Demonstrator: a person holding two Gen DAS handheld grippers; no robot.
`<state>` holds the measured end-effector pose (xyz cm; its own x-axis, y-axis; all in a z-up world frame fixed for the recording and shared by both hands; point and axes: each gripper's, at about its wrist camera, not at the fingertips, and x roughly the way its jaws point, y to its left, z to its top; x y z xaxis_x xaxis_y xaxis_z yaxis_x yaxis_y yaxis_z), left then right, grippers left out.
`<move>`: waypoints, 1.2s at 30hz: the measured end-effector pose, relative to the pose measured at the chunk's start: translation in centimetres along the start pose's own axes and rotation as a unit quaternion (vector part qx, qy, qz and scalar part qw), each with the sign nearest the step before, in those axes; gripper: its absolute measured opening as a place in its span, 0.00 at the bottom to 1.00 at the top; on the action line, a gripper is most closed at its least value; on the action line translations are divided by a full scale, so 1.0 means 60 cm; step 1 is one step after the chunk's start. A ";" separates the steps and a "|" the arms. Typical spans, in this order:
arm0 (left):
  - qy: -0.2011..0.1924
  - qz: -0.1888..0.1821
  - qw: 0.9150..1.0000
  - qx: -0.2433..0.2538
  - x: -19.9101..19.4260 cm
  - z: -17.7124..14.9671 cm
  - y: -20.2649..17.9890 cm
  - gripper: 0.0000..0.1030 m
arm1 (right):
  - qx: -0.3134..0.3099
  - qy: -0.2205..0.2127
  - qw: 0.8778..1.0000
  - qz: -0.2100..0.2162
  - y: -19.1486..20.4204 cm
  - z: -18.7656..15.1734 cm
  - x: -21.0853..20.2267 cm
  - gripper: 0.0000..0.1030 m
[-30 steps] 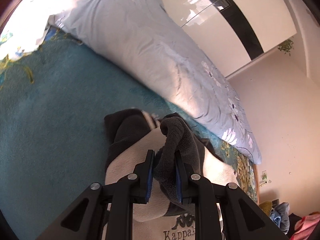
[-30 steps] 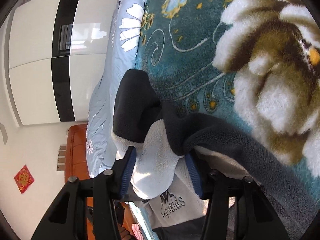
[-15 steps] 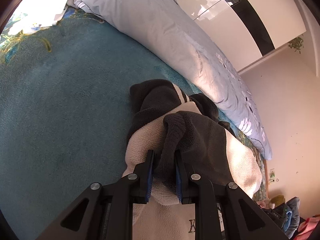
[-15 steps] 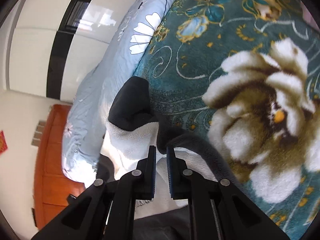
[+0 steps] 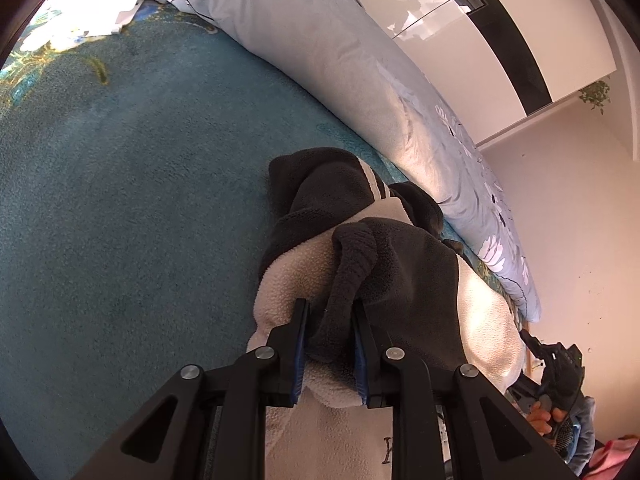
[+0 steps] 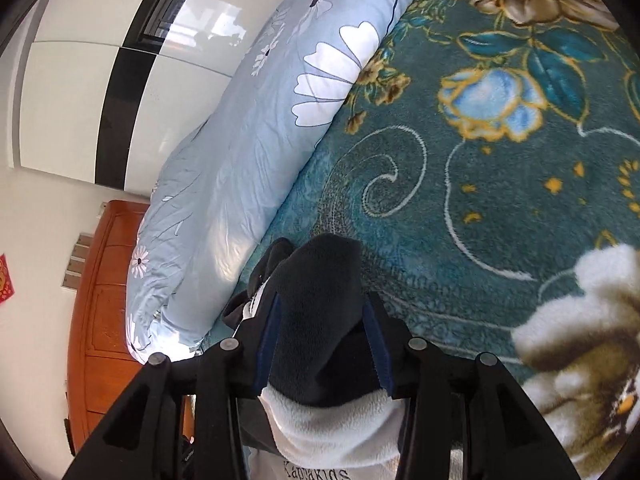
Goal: Fold clothes
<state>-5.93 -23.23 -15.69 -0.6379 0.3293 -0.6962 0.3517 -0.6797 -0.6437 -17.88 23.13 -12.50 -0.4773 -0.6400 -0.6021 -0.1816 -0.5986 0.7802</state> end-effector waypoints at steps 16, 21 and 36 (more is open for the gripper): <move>-0.025 -0.009 1.000 -0.002 0.029 -0.004 -0.002 0.23 | -0.158 0.019 0.984 -0.081 0.083 0.062 0.059 0.11; -0.025 -0.006 1.000 -0.003 0.038 0.003 -0.008 0.23 | -0.148 0.029 0.983 -0.109 0.058 0.058 0.081 0.14; -0.011 -0.006 1.000 0.016 0.018 0.008 -0.061 0.67 | -0.204 0.034 0.974 -0.091 -0.041 -0.140 -0.125 0.60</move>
<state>-8.23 -20.68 -13.94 -0.6573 0.3226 -0.6811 0.3223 -0.6966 -0.6410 -6.64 25.38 -11.34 -0.4081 -0.5277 -0.7450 0.1059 -0.8378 0.5356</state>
